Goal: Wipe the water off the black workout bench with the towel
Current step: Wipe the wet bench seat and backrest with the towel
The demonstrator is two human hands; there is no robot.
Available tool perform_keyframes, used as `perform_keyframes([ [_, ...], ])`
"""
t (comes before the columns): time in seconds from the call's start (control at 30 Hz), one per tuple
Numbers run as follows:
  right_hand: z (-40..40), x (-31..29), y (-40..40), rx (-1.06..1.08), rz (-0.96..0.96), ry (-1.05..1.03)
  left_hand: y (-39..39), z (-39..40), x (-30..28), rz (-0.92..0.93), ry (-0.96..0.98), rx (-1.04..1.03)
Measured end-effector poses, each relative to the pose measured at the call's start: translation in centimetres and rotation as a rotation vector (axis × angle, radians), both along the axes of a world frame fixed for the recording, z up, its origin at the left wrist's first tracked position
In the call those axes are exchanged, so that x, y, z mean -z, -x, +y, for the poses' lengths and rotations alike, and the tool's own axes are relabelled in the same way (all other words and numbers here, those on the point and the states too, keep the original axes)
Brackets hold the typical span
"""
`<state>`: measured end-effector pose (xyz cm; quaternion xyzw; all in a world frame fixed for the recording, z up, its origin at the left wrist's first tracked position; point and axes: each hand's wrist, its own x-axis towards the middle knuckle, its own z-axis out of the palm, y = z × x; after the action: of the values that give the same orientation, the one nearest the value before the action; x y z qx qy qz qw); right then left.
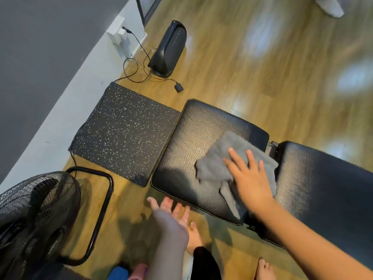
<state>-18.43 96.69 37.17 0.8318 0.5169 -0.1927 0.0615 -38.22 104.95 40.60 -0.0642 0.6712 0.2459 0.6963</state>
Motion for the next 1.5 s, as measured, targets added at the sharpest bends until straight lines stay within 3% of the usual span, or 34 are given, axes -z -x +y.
perform_keyframes([
  [0.2, 13.8, -0.8, -3.2, 0.296, -0.004, -0.036, -0.4, -0.4, -0.3, -0.001, 0.005, 0.007],
  [0.3, 16.1, -0.9, 0.5, 0.184, 0.012, -0.060, -0.1, -0.4, 0.5, -0.011, 0.018, -0.040],
  [0.47, 9.0, -0.6, 9.3, -0.140, 0.081, -0.064, -0.9, -0.2, -0.1, 0.011, 0.012, -0.035],
  [0.6, 0.3, -0.2, 10.5, -0.266, 0.095, -0.019, -1.0, -0.2, 0.1, 0.025, 0.037, -0.068],
  [0.73, -3.1, -0.5, 5.5, -0.117, 0.075, 0.014, -0.3, -0.2, 1.0, 0.047, 0.008, 0.016],
  [0.93, 7.9, -0.9, -0.8, 0.245, 0.029, -0.066, -1.1, -0.7, 0.6, 0.179, 0.007, 0.097],
  [1.07, 14.5, -1.5, -0.1, 0.259, 0.063, -0.059, -0.7, -0.5, 2.3, 0.348, -0.208, 0.206],
  [1.23, 9.3, -0.9, 4.4, -0.014, 0.059, -0.096, 1.2, 2.0, 2.0, 0.705, -0.606, 0.716],
  [1.33, 2.5, -0.7, 7.4, -0.132, 0.072, -0.026, 1.5, 4.2, 2.4, 0.713, -0.740, 0.894],
  [1.5, -5.2, -0.8, 7.0, -0.189, 0.111, 0.036, 1.7, 4.6, 2.2, 0.678, -0.701, 0.883],
])
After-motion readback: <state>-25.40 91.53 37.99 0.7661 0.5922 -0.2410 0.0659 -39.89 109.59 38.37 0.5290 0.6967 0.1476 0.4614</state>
